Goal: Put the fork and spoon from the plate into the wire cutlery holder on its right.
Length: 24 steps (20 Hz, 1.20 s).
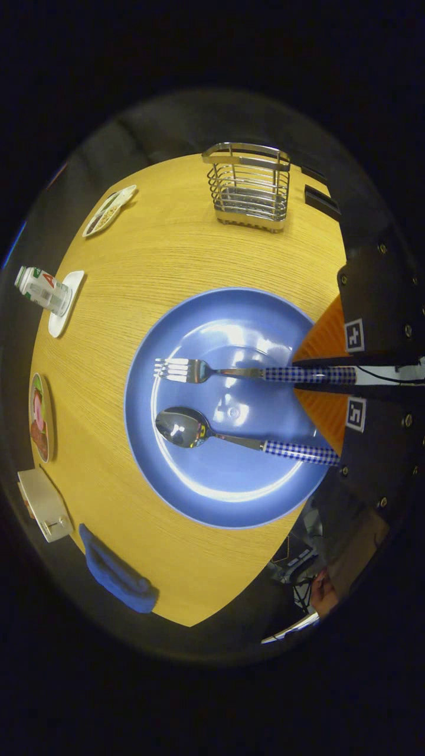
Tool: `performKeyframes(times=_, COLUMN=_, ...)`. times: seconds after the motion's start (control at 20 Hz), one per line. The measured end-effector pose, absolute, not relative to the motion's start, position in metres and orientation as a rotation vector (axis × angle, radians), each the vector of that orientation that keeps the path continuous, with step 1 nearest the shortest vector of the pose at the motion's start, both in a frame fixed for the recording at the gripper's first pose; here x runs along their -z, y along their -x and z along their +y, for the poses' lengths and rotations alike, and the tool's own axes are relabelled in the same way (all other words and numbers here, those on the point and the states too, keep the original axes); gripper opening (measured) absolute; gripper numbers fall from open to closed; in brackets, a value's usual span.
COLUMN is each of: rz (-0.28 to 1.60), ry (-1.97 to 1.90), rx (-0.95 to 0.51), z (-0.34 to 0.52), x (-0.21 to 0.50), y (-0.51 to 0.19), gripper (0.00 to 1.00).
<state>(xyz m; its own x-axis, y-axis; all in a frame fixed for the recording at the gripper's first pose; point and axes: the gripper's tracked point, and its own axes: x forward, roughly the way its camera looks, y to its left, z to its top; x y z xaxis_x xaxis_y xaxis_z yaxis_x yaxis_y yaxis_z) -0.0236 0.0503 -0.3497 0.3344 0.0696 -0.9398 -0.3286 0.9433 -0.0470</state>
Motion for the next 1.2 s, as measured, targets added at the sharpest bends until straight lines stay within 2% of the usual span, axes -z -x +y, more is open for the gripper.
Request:
performKeyframes(times=0.15, rz=1.235, ry=0.197, rx=-0.258, z=0.052, x=0.344, y=0.021, gripper=0.13)
performKeyframes(times=0.2, rz=1.255, ry=0.190, rx=-0.267, z=0.054, x=0.348, y=0.025, gripper=0.02)
performKeyframes(times=0.65, rz=1.294, ry=0.141, rx=-0.346, z=0.038, x=0.328, y=0.029, gripper=0.02)
performKeyframes(times=1.2, rz=1.397, ry=0.292, rx=-0.469, z=-0.048, x=0.248, y=0.060, gripper=0.02)
